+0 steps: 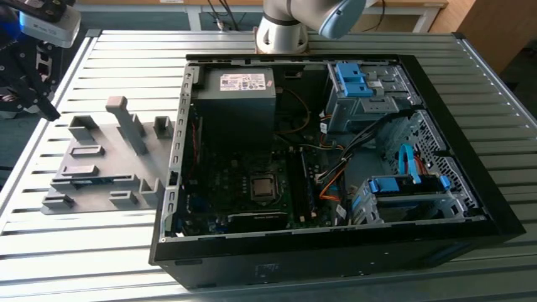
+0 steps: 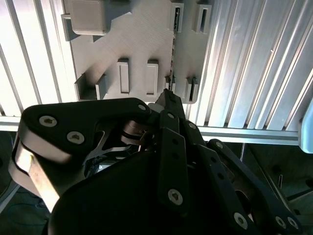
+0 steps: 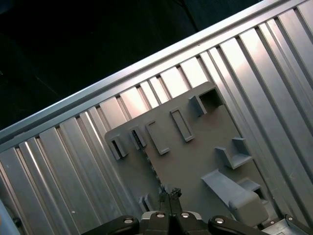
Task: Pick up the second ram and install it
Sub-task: 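Pick up the second ram and move it above second insertion slot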
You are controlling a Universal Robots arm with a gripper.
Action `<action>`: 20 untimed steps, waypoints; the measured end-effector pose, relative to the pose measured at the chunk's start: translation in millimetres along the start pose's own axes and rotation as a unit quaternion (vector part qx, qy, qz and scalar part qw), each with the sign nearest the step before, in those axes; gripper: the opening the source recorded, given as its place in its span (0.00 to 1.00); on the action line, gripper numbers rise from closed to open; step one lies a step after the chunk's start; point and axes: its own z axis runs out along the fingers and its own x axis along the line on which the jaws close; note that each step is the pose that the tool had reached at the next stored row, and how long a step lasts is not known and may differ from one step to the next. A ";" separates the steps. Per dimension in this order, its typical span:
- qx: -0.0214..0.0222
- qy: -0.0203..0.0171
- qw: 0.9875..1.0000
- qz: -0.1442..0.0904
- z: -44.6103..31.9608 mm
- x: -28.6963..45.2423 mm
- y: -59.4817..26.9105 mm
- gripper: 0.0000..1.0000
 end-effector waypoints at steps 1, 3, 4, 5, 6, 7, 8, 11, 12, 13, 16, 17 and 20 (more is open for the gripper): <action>0.000 0.000 1.000 0.000 0.0 0.0 0.0 0.11; 0.000 0.000 1.000 0.000 0.0 0.0 0.0 0.11; 0.000 0.000 1.000 0.000 0.0 0.0 0.0 0.11; 0.000 0.000 1.000 0.000 0.0 0.0 0.0 0.11; 0.000 0.000 1.000 0.000 0.0 0.0 0.0 0.11; 0.000 0.000 1.000 0.000 0.0 0.0 0.0 0.11; 0.000 0.000 1.000 -0.001 0.0 0.0 0.0 0.11; 0.000 0.001 1.000 -0.016 0.0 0.1 0.1 0.11; 0.000 0.001 1.000 -0.024 0.0 0.1 0.2 0.11; 0.000 0.001 0.999 -0.032 0.2 0.1 0.2 0.11; 0.000 0.002 0.998 -0.057 0.6 0.1 0.2 0.11; 0.000 0.002 0.998 -0.065 0.8 0.2 0.2 0.11; 0.000 0.003 0.997 -0.076 1.4 0.9 1.5 0.11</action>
